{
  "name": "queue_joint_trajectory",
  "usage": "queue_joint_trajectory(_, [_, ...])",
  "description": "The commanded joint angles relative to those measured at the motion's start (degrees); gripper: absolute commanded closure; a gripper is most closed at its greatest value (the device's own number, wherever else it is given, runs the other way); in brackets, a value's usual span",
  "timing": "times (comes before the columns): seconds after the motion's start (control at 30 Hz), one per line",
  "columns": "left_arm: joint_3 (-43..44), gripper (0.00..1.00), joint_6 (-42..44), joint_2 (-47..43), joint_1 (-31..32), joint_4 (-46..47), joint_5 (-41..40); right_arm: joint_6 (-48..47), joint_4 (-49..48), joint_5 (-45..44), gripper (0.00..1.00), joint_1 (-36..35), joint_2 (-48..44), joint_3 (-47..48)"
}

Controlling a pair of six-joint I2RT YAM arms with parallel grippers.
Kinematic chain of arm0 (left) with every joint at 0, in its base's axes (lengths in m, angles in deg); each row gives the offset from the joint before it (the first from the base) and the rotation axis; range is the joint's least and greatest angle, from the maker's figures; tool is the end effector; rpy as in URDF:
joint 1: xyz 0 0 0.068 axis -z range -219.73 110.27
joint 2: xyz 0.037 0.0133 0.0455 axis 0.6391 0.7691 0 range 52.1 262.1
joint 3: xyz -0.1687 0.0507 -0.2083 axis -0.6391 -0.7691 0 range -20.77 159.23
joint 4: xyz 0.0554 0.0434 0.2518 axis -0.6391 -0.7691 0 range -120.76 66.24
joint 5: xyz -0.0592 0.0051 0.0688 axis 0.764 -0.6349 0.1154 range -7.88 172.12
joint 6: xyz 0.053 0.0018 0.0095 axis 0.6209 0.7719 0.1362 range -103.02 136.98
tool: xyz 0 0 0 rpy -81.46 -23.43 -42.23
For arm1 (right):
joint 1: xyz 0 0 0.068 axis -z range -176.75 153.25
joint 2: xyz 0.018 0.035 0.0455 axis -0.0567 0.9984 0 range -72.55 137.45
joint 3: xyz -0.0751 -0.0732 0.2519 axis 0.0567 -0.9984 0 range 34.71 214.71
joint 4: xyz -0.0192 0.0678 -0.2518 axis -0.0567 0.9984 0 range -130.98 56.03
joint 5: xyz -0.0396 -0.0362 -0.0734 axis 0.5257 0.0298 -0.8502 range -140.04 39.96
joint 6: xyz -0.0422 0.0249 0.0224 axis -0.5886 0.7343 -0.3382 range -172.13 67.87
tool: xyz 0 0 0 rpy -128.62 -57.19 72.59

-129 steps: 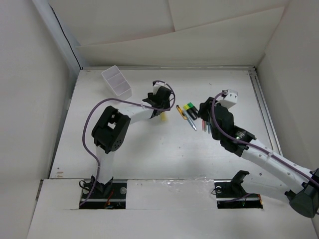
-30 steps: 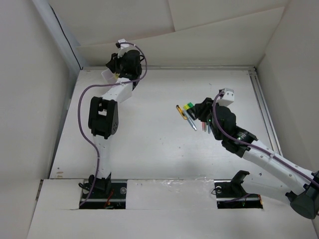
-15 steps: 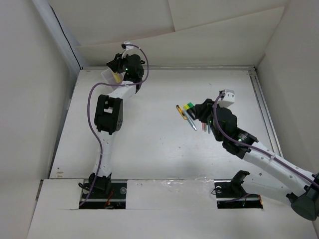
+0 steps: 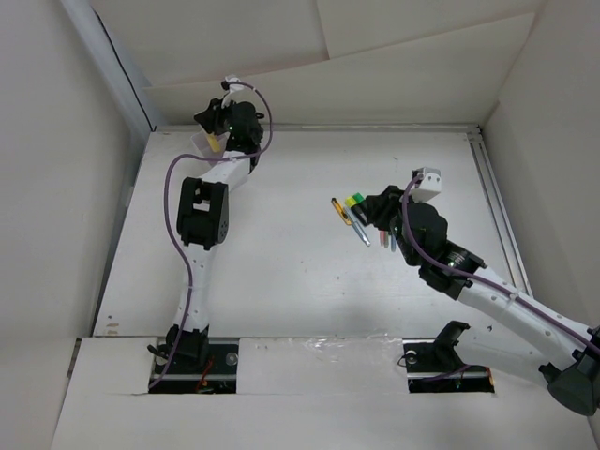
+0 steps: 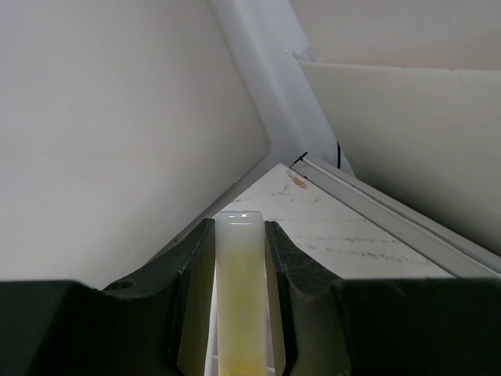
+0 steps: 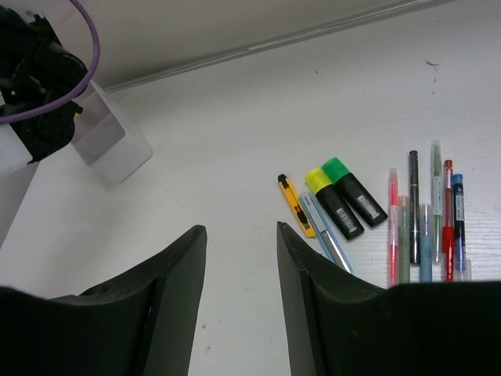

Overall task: Sort the stationery into containers
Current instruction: Place the storage box at the center of the board.

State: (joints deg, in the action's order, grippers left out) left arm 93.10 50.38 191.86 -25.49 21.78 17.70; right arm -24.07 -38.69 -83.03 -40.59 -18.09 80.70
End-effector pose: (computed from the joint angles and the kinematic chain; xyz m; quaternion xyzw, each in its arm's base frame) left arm 0.5431 -0.1047 0.2611 -0.2017 0.6219 0.4179 0.6308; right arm 0.1719 0.1382 0.3324 0.0780 0.7564 0.1820 0.6234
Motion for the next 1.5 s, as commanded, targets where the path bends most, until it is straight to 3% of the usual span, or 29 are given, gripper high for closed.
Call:
queue_joint_trajectory(0.0, [3.0, 0.94, 0.3, -0.2, 0.1, 3.6, 1.2, -1.0, -3.1, 0.0, 0.53, 0.3, -0.5, -0.1])
queue_joint_trajectory(0.97, [-3.4, 0.85, 3.1, 1.5, 0.1, 12.6, 1.8, -1.5, -3.1, -1.8, 0.53, 0.3, -5.6, -1.7])
queue_joint_trajectory(1.47, [-7.3, 0.64, 2.5, -1.5, 0.1, 13.7, 0.1, -1.5, -3.1, -1.3, 0.53, 0.3, -6.1, -1.7])
